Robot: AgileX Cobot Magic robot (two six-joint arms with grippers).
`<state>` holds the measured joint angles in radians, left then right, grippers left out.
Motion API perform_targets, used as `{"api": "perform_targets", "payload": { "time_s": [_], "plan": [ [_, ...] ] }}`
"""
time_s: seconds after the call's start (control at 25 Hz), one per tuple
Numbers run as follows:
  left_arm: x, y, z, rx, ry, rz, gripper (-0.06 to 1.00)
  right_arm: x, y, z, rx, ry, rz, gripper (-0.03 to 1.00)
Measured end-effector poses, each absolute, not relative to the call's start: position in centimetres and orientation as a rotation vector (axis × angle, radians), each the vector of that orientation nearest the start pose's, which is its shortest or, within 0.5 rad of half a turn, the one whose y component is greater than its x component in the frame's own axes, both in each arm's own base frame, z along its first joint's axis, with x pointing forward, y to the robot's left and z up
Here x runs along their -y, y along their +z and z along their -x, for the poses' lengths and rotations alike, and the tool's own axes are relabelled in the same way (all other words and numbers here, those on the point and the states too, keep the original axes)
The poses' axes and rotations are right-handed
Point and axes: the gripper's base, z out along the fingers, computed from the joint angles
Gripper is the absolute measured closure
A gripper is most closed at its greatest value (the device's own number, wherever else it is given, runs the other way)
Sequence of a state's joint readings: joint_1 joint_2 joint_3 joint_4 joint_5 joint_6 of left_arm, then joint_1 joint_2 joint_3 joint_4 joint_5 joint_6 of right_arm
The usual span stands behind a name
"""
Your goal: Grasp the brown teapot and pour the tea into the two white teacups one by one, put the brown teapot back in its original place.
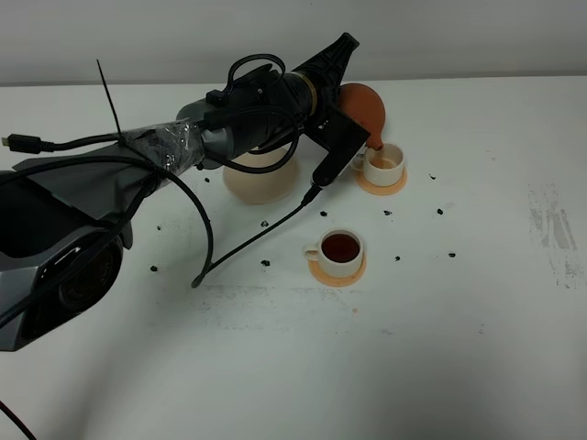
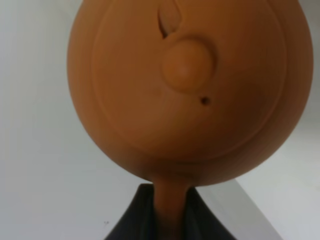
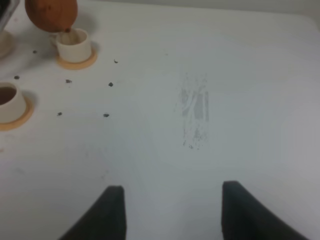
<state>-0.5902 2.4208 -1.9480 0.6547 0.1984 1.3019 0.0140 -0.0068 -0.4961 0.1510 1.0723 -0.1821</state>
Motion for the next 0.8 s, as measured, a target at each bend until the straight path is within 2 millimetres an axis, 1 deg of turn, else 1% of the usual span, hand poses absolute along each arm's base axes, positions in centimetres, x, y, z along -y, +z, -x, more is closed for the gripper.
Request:
{"api": "perform_targets", "payload": {
  "time_s": [0.8],
  "plan": [
    [30.19,16.27,-46.87,-0.627,0.967,-2.141,0.82,-1.19,27.60,0.66,-2.034,0.076,0.208,0.52]
  ]
}}
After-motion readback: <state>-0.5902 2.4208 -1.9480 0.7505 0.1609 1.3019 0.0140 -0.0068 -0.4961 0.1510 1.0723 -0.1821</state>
